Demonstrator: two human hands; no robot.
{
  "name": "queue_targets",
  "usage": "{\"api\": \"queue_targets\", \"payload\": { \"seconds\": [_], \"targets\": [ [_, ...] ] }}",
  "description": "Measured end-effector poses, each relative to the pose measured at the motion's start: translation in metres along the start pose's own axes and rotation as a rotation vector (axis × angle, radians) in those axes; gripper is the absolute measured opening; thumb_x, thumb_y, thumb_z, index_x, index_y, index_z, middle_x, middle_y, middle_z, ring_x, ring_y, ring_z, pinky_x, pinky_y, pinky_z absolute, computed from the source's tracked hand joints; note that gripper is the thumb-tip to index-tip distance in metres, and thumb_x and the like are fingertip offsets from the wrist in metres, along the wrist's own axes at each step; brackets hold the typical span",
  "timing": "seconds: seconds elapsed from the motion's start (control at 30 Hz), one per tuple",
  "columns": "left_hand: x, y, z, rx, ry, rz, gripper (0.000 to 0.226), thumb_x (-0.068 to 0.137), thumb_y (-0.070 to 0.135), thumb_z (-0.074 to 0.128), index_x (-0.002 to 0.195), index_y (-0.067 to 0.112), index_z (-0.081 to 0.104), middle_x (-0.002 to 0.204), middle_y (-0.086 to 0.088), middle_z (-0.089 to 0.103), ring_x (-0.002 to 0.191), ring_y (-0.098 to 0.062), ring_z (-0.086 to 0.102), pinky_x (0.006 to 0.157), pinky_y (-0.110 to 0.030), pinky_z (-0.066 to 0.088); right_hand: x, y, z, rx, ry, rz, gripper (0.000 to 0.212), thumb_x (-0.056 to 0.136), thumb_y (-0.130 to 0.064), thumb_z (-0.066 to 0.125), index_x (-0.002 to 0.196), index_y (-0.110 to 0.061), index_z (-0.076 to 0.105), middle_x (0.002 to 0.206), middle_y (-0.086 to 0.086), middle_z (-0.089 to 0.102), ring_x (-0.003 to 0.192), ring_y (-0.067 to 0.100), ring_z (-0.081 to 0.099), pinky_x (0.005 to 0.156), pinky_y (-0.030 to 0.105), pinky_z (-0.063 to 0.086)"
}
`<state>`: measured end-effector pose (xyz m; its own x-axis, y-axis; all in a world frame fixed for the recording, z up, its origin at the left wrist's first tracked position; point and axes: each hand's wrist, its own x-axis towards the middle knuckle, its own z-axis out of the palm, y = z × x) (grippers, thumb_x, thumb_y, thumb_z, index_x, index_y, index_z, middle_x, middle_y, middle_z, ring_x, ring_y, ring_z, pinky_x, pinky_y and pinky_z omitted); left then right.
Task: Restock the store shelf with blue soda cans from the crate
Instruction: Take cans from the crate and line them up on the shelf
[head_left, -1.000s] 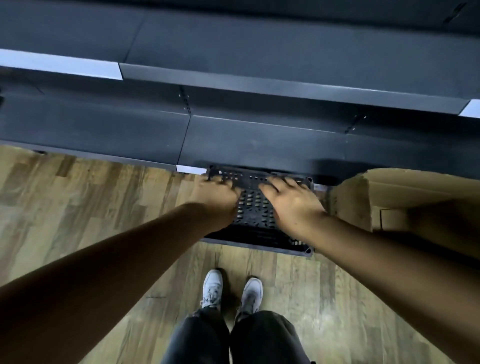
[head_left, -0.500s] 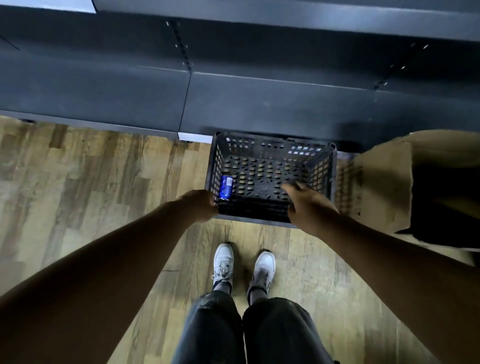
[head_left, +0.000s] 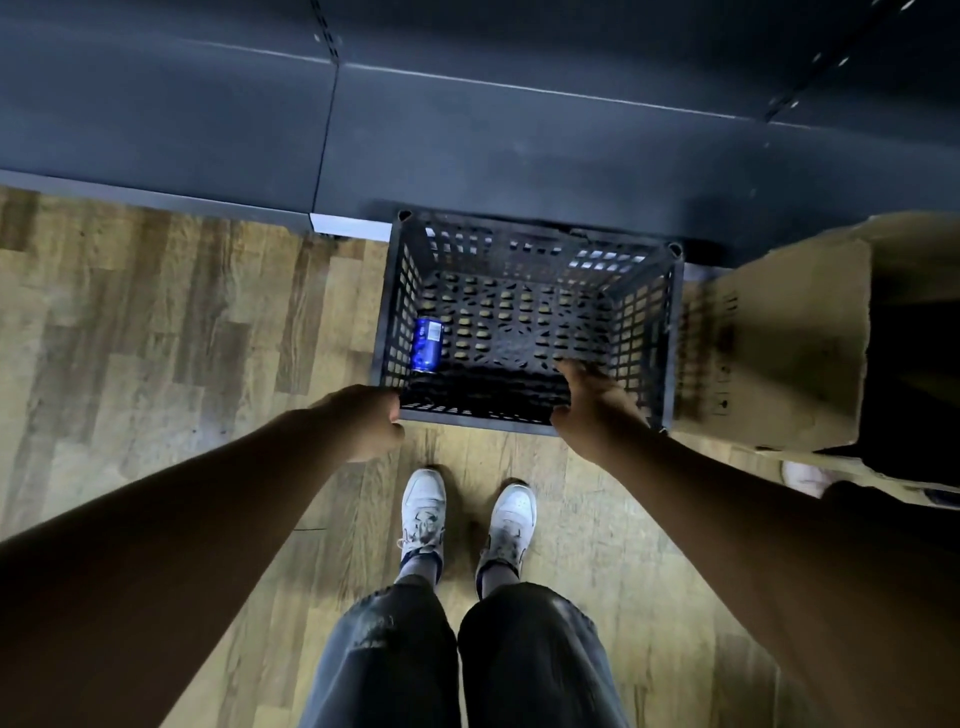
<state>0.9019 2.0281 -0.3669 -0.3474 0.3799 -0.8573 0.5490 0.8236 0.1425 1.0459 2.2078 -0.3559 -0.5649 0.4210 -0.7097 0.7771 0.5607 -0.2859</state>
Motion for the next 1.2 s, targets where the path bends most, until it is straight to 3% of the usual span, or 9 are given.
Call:
{"api": "queue_targets", "payload": {
  "seconds": [0.17,0.27,0.4,0.57,0.63,0.77,0.93,1.13,1.2],
  "targets": [
    [0.019,0.003,0.002,-0.067,0.029,-0.005,0.03,0.095,0.022,0.049,0.122,0.007,0.051,0.11,-0.01,0.057,0.089,-0.018,0.055,0.071,-0.025,0.045,0.018,0.005,0.015,0.015,-0.01,0.024,0.055,0.091,-0.013,0.047,0.144,-0.015,0.029,0.136,0.014,0.045,0.116,0.032,0.049,0.078,0.029,0.041],
    [0.03,0.007,0.01,-0.092,0.136,-0.009,0.033,0.096,0.024,0.045,0.124,0.006,0.05,0.12,-0.014,0.059,0.105,-0.027,0.056,0.087,-0.034,0.044,0.03,0.008,0.027,0.029,-0.031,0.023,0.058,0.091,-0.013,0.047,0.145,-0.016,0.027,0.135,0.014,0.045,0.114,0.033,0.05,0.078,0.032,0.044],
    [0.042,0.007,0.027,-0.15,0.163,0.023,0.036,0.097,0.021,0.046,0.131,0.007,0.043,0.118,-0.009,0.054,0.094,-0.021,0.058,0.068,-0.022,0.046,0.045,0.013,0.041,0.091,-0.036,0.057,0.06,0.091,-0.011,0.048,0.146,-0.016,0.026,0.138,0.015,0.043,0.117,0.034,0.05,0.085,0.037,0.048],
    [0.062,0.0,0.044,-0.146,0.234,0.014,0.04,0.097,0.023,0.046,0.135,0.01,0.044,0.13,-0.012,0.054,0.111,-0.023,0.055,0.088,-0.031,0.048,0.063,0.019,0.058,0.138,-0.032,0.089,0.054,0.091,-0.011,0.048,0.143,-0.013,0.031,0.136,0.014,0.046,0.116,0.03,0.052,0.085,0.035,0.048],
    [0.068,0.0,0.048,-0.163,0.249,0.028,0.038,0.097,0.02,0.046,0.133,0.01,0.046,0.126,-0.011,0.056,0.107,-0.021,0.056,0.084,-0.03,0.049,0.068,0.023,0.065,0.137,-0.042,0.093,0.052,0.091,-0.011,0.047,0.142,-0.013,0.033,0.134,0.014,0.048,0.114,0.03,0.052,0.083,0.034,0.047],
    [0.077,-0.004,0.054,-0.253,0.265,0.023,0.034,0.096,0.017,0.047,0.13,0.011,0.049,0.115,-0.012,0.06,0.081,-0.016,0.057,0.053,-0.017,0.042,0.079,0.031,0.076,0.145,-0.075,0.125,0.049,0.09,-0.01,0.047,0.137,-0.014,0.036,0.126,0.013,0.052,0.104,0.028,0.054,0.069,0.028,0.041],
    [0.092,-0.016,0.059,-0.327,0.18,-0.014,0.028,0.095,0.018,0.049,0.122,0.009,0.054,0.107,-0.014,0.062,0.059,-0.013,0.053,0.047,-0.021,0.039,0.094,0.034,0.081,0.2,-0.157,0.203,0.043,0.088,-0.007,0.049,0.13,-0.009,0.042,0.109,0.015,0.053,0.09,0.026,0.054,0.064,0.03,0.042],
    [0.106,-0.01,0.059,-0.347,0.173,-0.03,0.026,0.095,0.016,0.05,0.119,0.01,0.056,0.109,-0.014,0.062,0.059,-0.013,0.051,0.049,-0.024,0.04,0.113,0.019,0.089,0.246,-0.257,0.191,0.041,0.088,-0.008,0.053,0.129,-0.006,0.048,0.111,0.019,0.055,0.094,0.03,0.061,0.069,0.033,0.049],
    [0.113,-0.005,0.06,-0.343,0.16,-0.019,0.025,0.095,0.015,0.049,0.119,0.01,0.056,0.107,-0.014,0.062,0.06,-0.014,0.051,0.051,-0.025,0.043,0.119,0.017,0.093,0.286,-0.275,0.19,0.039,0.088,-0.007,0.054,0.127,-0.005,0.049,0.103,0.017,0.055,0.09,0.03,0.06,0.068,0.032,0.047]
  ]
}}
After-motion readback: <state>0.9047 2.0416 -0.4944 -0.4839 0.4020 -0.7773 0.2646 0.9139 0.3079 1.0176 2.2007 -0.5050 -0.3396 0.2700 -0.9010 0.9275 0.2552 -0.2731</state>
